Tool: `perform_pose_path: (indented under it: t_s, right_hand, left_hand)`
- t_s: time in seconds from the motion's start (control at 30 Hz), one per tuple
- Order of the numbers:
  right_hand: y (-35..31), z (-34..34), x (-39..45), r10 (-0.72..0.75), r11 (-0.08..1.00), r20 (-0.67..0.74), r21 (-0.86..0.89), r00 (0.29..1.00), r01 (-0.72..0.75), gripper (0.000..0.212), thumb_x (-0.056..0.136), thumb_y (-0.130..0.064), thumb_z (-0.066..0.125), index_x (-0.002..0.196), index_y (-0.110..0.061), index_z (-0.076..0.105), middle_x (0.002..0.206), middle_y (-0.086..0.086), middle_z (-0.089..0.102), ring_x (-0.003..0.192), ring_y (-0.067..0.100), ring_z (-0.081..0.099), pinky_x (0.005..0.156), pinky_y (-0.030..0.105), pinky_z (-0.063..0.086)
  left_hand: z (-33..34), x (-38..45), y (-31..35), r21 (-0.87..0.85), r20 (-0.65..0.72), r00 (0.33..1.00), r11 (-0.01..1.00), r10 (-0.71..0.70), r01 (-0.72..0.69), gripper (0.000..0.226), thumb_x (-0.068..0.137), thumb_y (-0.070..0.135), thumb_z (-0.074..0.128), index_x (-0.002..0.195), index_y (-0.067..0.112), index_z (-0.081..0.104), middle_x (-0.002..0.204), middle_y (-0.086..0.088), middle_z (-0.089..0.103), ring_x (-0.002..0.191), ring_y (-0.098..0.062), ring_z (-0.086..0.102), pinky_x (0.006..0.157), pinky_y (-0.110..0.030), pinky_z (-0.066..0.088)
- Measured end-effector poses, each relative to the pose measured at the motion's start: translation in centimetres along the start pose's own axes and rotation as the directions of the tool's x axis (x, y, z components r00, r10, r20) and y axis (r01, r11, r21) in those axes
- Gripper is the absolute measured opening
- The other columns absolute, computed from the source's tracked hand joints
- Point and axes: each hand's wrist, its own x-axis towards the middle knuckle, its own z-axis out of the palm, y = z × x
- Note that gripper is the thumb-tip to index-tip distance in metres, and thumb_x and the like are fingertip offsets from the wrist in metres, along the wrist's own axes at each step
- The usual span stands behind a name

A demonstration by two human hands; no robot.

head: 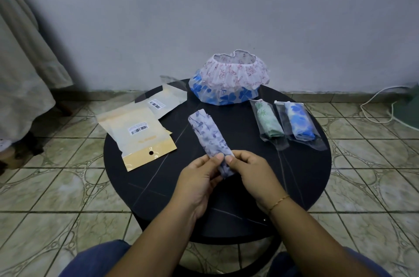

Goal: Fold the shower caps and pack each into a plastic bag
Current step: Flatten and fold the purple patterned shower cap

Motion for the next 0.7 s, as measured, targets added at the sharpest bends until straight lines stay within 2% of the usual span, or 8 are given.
perform_pose_path:
  t_s: [0.1,0.23,0.33,0.4,0.47,0.53,0.6,0.7]
  right_hand:
    - [-0.1,-0.2,0.0,0.008,1.000,0.012,-0.010,1.000,-0.008,0.017,0.090,-0.014,0.060,0.081,-0.023,0.071,0.087,0.003,0.073,0.084,0.012,0.067,0.081,0.025,0.052]
    - [-0.3,-0.7,0.1,0.045,0.998,0.064,0.039,0.997,-0.048,0.012,0.088,-0.012,0.062,0.091,-0.015,0.073,0.087,0.005,0.074,0.086,0.017,0.068,0.081,0.027,0.053]
    - [-0.6,-0.7,0.1,0.065,0.993,0.141,0.088,0.988,-0.078,0.015,0.087,-0.010,0.062,0.100,-0.012,0.070,0.089,0.008,0.074,0.076,0.015,0.067,0.066,0.021,0.053]
    - [-0.8,-0.5,0.2,0.078,0.989,0.199,0.107,0.977,-0.101,0.018,0.088,-0.011,0.060,0.105,-0.012,0.067,0.091,0.009,0.072,0.070,0.011,0.065,0.057,0.017,0.048]
    - [-0.9,-0.1,0.5,0.095,0.979,0.241,0.151,0.966,-0.134,0.017,0.089,-0.010,0.059,0.104,-0.007,0.067,0.095,0.014,0.072,0.075,0.017,0.066,0.067,0.024,0.053]
    - [-0.7,0.4,0.8,0.122,0.968,0.259,0.182,0.958,-0.172,0.015,0.088,-0.007,0.060,0.100,-0.003,0.067,0.096,0.018,0.071,0.080,0.023,0.066,0.079,0.033,0.055]
    - [-0.5,1.0,1.1,0.148,0.962,0.263,0.187,0.953,-0.201,0.014,0.087,-0.006,0.061,0.099,-0.003,0.068,0.096,0.019,0.071,0.082,0.026,0.066,0.086,0.040,0.052]
    - [-0.5,2.0,1.5,0.147,0.960,0.263,0.195,0.953,-0.202,0.016,0.085,-0.004,0.063,0.099,-0.002,0.068,0.095,0.018,0.071,0.082,0.025,0.067,0.084,0.038,0.053]
  left_hand:
    - [-0.3,0.1,0.1,0.030,0.039,0.999,0.999,0.019,-0.020,0.010,0.085,0.002,0.063,0.093,0.001,0.068,0.079,-0.011,0.073,0.064,-0.015,0.069,0.055,-0.020,0.054]
    - [-0.7,0.3,-0.1,0.097,0.032,0.997,0.993,0.064,-0.067,0.012,0.083,0.000,0.064,0.094,0.001,0.069,0.080,-0.012,0.073,0.066,-0.018,0.069,0.057,-0.022,0.054]
    - [-1.0,0.7,-0.2,0.189,0.011,0.989,0.971,0.144,-0.144,0.020,0.082,0.002,0.067,0.102,0.001,0.068,0.088,-0.014,0.074,0.076,-0.022,0.071,0.064,-0.024,0.055]
    - [-1.1,0.5,0.0,0.281,0.044,0.984,0.943,0.174,-0.180,0.018,0.083,0.004,0.067,0.101,0.004,0.068,0.087,-0.011,0.074,0.074,-0.018,0.071,0.062,-0.020,0.054]
    - [-1.3,0.3,0.1,0.366,0.076,0.979,0.907,0.192,-0.206,0.014,0.085,0.005,0.066,0.099,0.009,0.069,0.083,-0.007,0.075,0.072,-0.014,0.071,0.061,-0.019,0.054]
    - [-1.9,0.4,0.3,0.451,0.089,0.972,0.861,0.219,-0.235,0.016,0.086,0.006,0.066,0.100,0.013,0.070,0.085,-0.003,0.075,0.079,-0.015,0.071,0.072,-0.025,0.057]
    - [-2.8,0.8,0.5,0.607,0.118,0.944,0.730,0.309,-0.315,0.019,0.086,0.013,0.067,0.102,0.024,0.071,0.093,0.002,0.074,0.088,-0.014,0.070,0.085,-0.030,0.055]
    - [-4.2,1.2,1.1,0.853,0.201,0.878,0.363,0.435,-0.375,0.029,0.086,0.030,0.067,0.116,0.028,0.067,0.114,0.008,0.058,0.097,-0.001,0.057,0.087,-0.009,0.042]
